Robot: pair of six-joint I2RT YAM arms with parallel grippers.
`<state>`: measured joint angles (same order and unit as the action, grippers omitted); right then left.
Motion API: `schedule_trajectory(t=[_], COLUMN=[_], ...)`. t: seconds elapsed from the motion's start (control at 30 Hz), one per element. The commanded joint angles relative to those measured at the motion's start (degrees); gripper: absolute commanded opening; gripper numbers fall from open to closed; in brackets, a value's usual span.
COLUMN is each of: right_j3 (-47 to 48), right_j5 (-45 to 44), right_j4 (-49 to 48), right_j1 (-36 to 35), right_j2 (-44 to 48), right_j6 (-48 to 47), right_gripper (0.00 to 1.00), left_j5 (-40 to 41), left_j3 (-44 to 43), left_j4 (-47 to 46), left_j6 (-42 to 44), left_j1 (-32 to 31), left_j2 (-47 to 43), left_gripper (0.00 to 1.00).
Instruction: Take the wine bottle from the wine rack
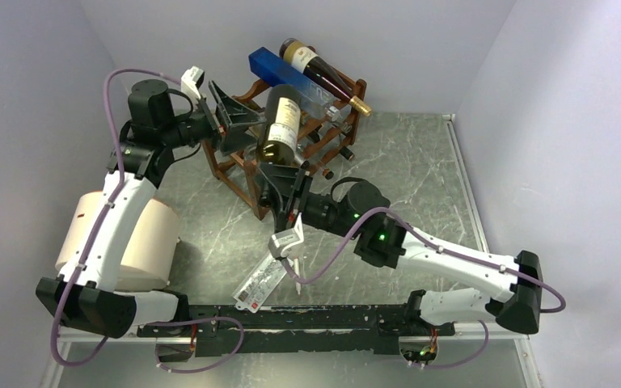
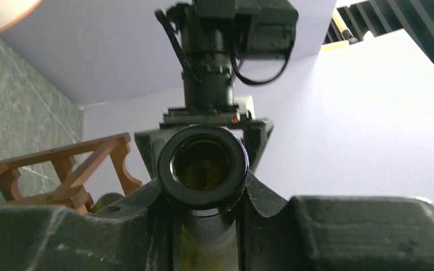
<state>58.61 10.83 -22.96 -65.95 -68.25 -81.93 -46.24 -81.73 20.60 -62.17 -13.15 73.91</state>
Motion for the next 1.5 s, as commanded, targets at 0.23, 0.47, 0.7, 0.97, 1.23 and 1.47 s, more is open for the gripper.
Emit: schedule_trajectory(t=[0.23, 0.47, 0.7, 0.97, 1.23, 1.47], right_j3=[7.10, 9.22, 3.02, -7.25, -15.91, -19.28], right_j5=[-28.32, -53.03, -54.86, -49.82, -43.92, -43.27], right_j4=[0.73, 16.86, 33.69, 28.13, 19.71, 16.41], right_j1=[0.61, 12.18, 27.45, 44.58, 54.33, 54.44], right_j2=[9.14, 12.09, 17.53, 18.68, 21.01, 21.01], right_j6=[9.51, 44.58, 76.27, 87.74, 91.67, 87.89], right_gripper=[0.00, 0.00, 0.00, 0.00, 0.00, 0.00], left_j5=[15.14, 21.62, 29.57, 35.96, 40.44, 38.07], left_j3=[0.74, 0.18, 1.96, 3.94, -0.36, 2.57], left_j4=[6.03, 11.23, 12.44, 12.44, 18.47, 14.77], left_j6=[13.08, 18.53, 25.40, 25.73, 28.97, 27.99], left_j1=[2.47, 2.60, 2.61, 2.60, 2.61, 2.61], left_j2=[-10.07, -13.41, -19.96, -24.75, -23.88, -24.56], left_gripper=[0.99, 0.99, 0.99, 0.99, 0.99, 0.99])
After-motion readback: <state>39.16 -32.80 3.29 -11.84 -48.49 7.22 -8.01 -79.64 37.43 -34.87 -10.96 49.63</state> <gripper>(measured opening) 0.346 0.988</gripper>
